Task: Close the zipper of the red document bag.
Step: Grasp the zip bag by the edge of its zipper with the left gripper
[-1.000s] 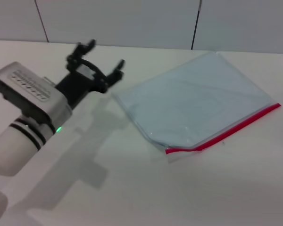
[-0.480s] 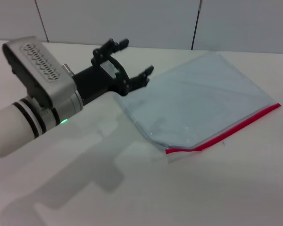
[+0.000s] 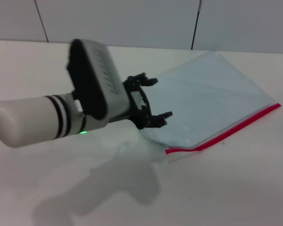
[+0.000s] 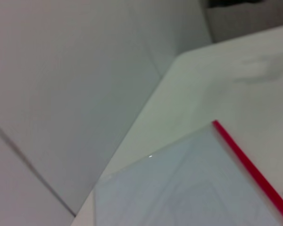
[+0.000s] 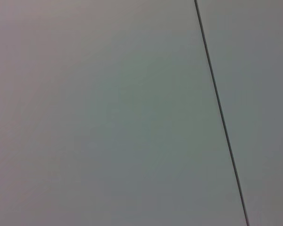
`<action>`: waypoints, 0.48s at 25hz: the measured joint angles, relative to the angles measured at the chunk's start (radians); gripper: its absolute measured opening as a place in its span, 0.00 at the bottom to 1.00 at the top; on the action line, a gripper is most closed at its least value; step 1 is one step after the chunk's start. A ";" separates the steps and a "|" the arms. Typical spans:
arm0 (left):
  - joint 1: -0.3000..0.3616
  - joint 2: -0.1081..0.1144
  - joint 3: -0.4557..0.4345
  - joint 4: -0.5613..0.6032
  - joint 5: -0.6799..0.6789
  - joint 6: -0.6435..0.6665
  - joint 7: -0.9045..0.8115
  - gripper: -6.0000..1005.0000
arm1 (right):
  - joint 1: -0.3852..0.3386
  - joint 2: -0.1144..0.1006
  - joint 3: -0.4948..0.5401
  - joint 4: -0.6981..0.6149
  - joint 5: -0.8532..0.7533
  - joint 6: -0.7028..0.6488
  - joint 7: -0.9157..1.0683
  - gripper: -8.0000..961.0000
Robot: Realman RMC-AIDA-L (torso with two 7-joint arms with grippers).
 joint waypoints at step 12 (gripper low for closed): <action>0.124 -0.112 -0.203 0.387 0.070 0.637 0.367 0.87 | -0.002 -0.001 0.001 -0.001 0.003 0.000 -0.003 0.92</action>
